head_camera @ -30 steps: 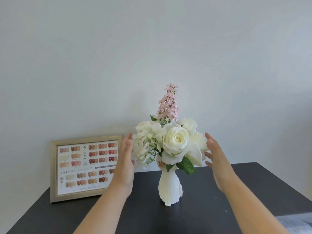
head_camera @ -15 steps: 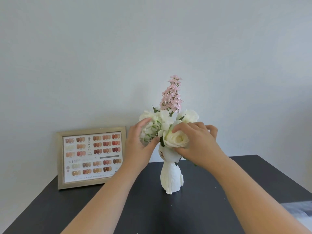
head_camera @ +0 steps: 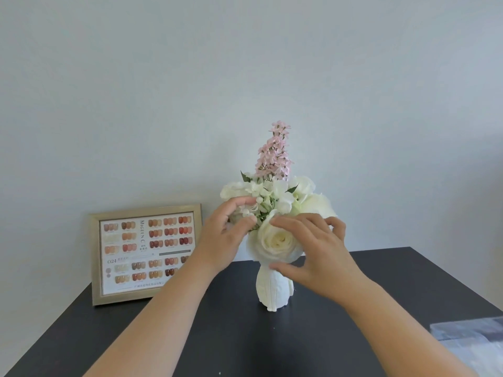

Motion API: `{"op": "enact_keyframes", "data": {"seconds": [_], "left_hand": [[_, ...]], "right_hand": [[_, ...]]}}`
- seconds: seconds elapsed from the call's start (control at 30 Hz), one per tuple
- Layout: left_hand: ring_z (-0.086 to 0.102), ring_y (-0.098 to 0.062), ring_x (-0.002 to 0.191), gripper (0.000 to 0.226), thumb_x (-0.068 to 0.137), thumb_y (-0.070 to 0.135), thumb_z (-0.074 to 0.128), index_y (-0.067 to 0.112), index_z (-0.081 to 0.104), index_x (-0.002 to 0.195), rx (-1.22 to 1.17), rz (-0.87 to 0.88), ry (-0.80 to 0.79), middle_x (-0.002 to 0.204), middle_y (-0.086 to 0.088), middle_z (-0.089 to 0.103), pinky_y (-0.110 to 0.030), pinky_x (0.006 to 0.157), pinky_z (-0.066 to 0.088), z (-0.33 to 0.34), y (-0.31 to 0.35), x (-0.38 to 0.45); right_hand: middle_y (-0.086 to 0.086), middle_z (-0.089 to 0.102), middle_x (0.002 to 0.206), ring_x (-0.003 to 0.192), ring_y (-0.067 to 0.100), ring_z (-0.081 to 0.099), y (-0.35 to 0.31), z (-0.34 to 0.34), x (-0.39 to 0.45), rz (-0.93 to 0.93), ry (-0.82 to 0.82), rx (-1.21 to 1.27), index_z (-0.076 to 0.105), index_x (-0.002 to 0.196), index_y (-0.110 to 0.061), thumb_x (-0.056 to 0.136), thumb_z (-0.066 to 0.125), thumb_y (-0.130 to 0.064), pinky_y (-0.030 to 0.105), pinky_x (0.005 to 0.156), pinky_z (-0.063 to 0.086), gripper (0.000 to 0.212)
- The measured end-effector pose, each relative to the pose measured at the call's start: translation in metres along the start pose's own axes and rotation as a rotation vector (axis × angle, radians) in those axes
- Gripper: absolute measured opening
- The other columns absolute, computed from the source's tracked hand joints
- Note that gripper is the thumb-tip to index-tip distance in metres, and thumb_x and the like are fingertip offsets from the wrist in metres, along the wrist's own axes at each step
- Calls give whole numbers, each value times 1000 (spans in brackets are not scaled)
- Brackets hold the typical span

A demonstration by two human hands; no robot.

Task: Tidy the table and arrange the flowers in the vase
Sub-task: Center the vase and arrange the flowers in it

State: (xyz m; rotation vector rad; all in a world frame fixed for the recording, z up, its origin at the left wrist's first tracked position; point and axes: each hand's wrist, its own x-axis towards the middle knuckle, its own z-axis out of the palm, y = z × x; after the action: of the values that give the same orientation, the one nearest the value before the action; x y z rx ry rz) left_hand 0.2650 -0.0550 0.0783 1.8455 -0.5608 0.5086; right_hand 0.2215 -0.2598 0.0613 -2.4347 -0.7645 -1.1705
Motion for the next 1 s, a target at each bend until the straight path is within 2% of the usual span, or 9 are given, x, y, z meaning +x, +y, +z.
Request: {"op": "enact_keyframes", "data": {"seconds": [0.07,0.2,0.33,0.53,0.67,0.73,0.87,0.93,1.0], "left_hand": [[54,9,114,33,89,51,50,52,59,121,-43,5,0,124,33,58,-27,93,44,-7,-5,-8],[48,3,125,30,93,47,42,56,54,119,-170,-65,173,129,29,56,-32,104,37,-19,-26,-21],[43,-15,134,32,92,46,41,44,48,123,-295,-170,316,140,14,50,-40,111,32,-27,-39,-18],[23,-11,145,54,102,52,27,32,26,152,-193,-202,140,159,9,26,-31,109,21,-11,-20,13],[20,-11,145,58,99,58,30,36,25,152,-63,-130,45,160,8,19,-48,119,19,9,-7,23],[14,-14,149,52,101,53,31,38,29,151,-11,-120,37,161,8,15,-52,120,16,14,-8,23],[12,-1,147,59,94,64,25,44,32,148,-85,-120,79,160,17,16,-44,120,16,4,-19,16],[20,13,138,56,93,67,26,48,33,145,-238,-160,160,152,28,25,-28,111,19,-8,-26,11],[23,3,141,50,99,62,26,47,33,146,-347,-269,248,151,27,30,-27,107,18,-17,-39,4]], "right_hand": [[-31,52,127,120,-6,43,7,-7,-5,90,73,163,47,124,-44,73,67,-62,26,101,17,57],[-25,54,121,115,0,48,36,-17,-4,452,359,522,49,114,-50,88,48,-44,29,98,35,26],[-11,48,130,122,13,47,61,-16,8,754,253,713,46,121,-45,96,49,-33,29,88,35,28],[-8,38,146,121,11,48,52,-3,30,809,-28,885,34,143,-46,98,41,-48,22,81,43,46],[-11,36,151,133,11,38,47,6,43,768,-61,905,35,145,-43,98,40,-49,37,111,32,47],[-14,37,150,134,9,38,47,8,44,750,-68,924,39,143,-44,98,39,-51,36,112,31,45],[-24,39,141,123,-3,38,55,-1,35,736,-2,907,39,140,-50,94,32,-63,18,91,31,48],[-20,42,140,124,0,40,66,-2,23,803,118,903,41,138,-51,91,31,-64,24,98,29,50],[-13,52,136,121,9,48,80,3,8,981,225,942,48,133,-47,89,34,-57,37,106,30,47]]}}
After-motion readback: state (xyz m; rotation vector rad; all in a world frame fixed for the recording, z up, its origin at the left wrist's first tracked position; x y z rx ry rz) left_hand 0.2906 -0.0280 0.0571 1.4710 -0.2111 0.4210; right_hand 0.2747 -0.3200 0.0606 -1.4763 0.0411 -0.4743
